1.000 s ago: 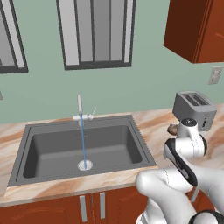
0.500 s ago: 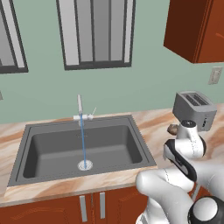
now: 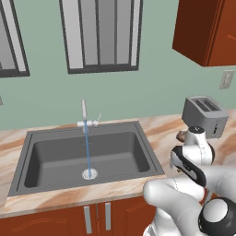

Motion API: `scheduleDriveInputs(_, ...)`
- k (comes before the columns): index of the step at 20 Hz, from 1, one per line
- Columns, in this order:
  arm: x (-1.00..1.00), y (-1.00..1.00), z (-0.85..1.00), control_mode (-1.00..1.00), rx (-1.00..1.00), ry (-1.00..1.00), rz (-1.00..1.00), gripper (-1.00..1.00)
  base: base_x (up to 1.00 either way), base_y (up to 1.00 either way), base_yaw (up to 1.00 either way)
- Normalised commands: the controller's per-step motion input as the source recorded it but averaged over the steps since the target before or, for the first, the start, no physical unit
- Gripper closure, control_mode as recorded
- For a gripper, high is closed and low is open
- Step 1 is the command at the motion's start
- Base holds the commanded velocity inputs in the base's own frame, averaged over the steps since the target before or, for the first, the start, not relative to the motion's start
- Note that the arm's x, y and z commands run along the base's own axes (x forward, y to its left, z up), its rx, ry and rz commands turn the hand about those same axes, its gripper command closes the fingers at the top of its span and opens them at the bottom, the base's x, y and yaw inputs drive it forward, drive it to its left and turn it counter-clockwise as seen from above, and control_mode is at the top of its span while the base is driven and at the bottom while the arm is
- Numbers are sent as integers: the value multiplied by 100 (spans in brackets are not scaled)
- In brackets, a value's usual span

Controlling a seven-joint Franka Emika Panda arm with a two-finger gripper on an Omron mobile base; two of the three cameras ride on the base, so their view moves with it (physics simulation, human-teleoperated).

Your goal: Turn on the sink faucet. Then move the lemon wedge from the counter to the sink. Turn off the sink. Move the vegetable from the sink to the pot next to the stove. Finally move the pot to the front left burner.

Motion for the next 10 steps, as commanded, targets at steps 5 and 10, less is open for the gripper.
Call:
scheduleDriveInputs(5, 0, 13, -21, -100, 0, 0, 0, -100, 0, 0, 0)
scheduleDriveInputs(10, 3, 19, -26, -100, 0, 0, 0, 100, 0, 0, 0)
